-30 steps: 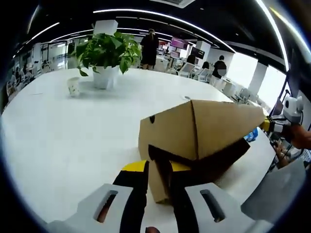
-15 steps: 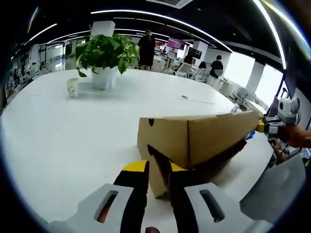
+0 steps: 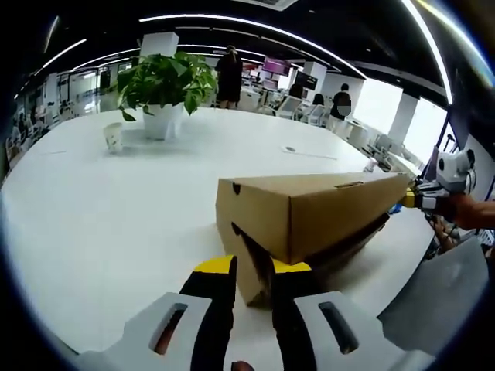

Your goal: Operate the shoe box by opening the lid, removing the specified soft item, and placing it in the target area until the item is outside and the box remains undamaged.

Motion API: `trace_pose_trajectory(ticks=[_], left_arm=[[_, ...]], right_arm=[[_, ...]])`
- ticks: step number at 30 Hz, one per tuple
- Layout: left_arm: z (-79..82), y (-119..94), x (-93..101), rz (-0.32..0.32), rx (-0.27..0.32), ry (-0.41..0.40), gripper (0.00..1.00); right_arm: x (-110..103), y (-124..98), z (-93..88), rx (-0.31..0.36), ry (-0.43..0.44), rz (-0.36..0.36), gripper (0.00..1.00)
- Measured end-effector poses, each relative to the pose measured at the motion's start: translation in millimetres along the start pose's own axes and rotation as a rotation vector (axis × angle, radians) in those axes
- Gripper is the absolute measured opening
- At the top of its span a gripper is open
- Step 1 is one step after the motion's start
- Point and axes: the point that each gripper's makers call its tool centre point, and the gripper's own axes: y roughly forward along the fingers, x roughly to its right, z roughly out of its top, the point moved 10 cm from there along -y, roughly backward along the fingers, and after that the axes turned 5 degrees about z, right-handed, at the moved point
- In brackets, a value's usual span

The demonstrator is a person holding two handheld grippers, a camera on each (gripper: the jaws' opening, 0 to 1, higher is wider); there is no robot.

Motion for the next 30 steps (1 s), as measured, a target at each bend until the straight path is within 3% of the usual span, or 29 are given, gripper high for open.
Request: trace_pose_trajectory(ticks=[17, 20, 30], left_arm=[[-22.3, -5, -0.1, 0.002, -0.038, -0.015, 0.14], [-27.2, -5, 2.9, 0.003, -0.060, 0.022, 0.13], [-31.0, -3, 2.6, 0.001, -0.060, -0.004, 0.13]], right_arm=[[4, 6, -25.8, -0.039, 0.039, -0.002, 0.00], [5, 6, -26.9, -0.043, 0.045, -0.006, 0.00], [-1, 11, -26.9, -0.053, 0.041, 0.013, 0.00]])
